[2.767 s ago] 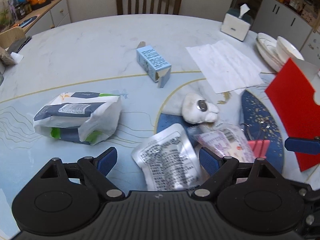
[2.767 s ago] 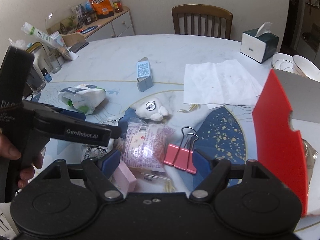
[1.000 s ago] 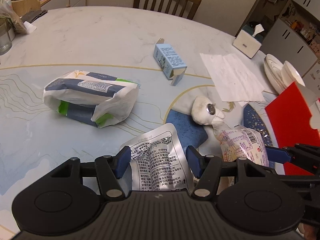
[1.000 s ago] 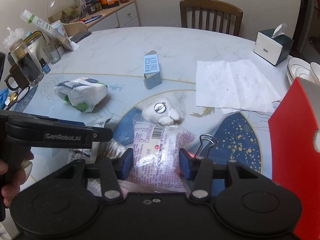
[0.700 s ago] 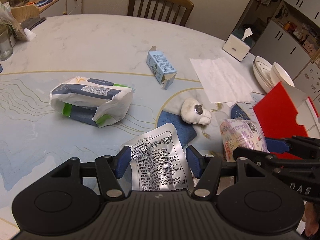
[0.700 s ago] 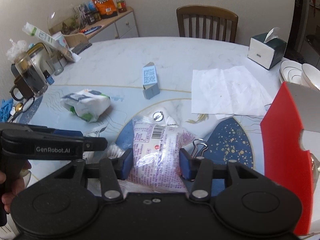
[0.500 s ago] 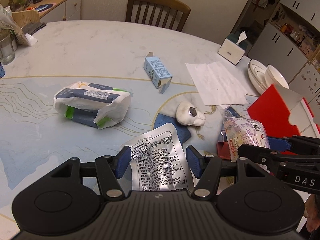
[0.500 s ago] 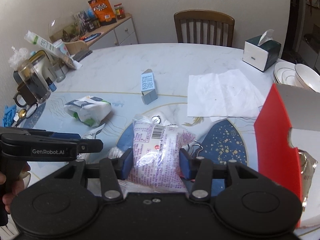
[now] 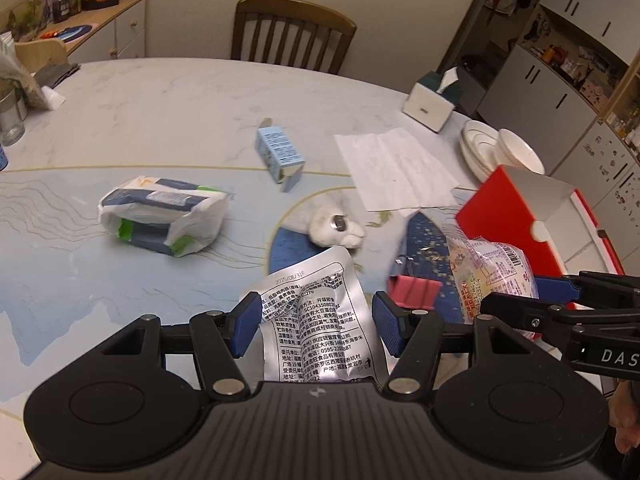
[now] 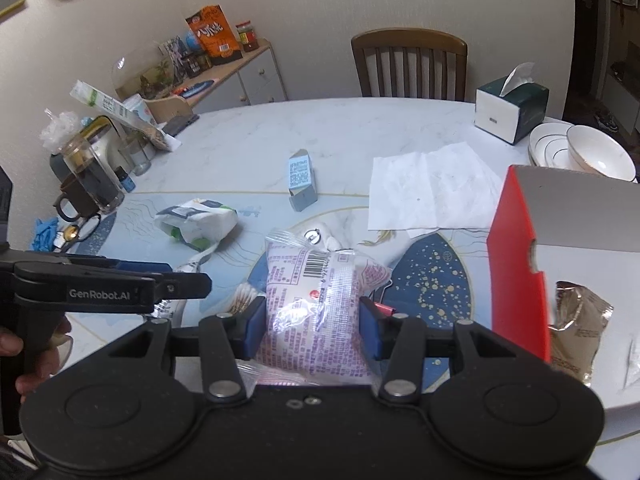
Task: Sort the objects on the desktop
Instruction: 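Carry the silver pouch and pink-printed bag over the red-and-white box with both tools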
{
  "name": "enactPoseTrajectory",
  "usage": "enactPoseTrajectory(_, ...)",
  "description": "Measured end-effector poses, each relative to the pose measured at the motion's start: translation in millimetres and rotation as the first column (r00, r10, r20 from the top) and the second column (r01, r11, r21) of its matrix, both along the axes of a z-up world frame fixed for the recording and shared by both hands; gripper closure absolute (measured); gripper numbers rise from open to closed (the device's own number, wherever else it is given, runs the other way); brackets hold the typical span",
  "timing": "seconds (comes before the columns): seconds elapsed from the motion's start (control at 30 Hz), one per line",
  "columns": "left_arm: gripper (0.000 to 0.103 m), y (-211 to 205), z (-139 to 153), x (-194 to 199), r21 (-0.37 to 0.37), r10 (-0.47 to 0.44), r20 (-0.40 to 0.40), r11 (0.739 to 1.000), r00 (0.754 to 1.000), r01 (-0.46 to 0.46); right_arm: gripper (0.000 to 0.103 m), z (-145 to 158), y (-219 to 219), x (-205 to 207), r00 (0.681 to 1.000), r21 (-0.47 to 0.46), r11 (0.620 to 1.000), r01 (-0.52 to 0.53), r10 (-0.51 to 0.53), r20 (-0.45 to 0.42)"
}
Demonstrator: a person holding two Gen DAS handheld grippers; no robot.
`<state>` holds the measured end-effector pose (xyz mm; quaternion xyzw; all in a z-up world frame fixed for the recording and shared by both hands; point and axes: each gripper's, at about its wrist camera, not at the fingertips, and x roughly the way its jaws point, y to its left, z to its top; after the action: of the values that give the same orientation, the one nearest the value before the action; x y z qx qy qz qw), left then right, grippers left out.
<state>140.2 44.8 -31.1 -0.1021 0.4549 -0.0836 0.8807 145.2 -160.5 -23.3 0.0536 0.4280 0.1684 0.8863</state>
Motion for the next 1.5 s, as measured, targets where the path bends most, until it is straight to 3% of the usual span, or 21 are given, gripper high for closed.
enactPoseTrajectory(0.43, 0.043, -55.8, 29.4, -2.0, 0.027, -0.075, 0.065, 0.997, 0.995, 0.074, 0.056, 35.4, -67.0, -16.0, 0.995, -0.068, 0.997, 0.041, -0.034, 0.099)
enactPoseTrajectory(0.8, 0.043, -119.0, 48.8, 9.6, 0.077, -0.158, 0.12, 0.986, 0.98, 0.149, 0.056, 40.0, -135.4, -19.5, 0.981, -0.141, 0.981, 0.137, -0.114, 0.16)
enactPoseTrajectory(1.2, 0.043, -203.2, 61.8, 32.6, 0.119, -0.281, 0.167, 0.957, 0.945, 0.263, 0.056, 34.6, -197.4, -21.7, 0.97, -0.149, 0.968, 0.201, -0.175, 0.169)
enactPoseTrajectory(1.5, 0.043, -266.1, 56.4, 49.1, 0.15, -0.385, 0.166, 0.92, 0.908, 0.362, 0.056, 21.0, -232.9, -13.5, 0.971, -0.203, 0.955, 0.215, -0.188, 0.146)
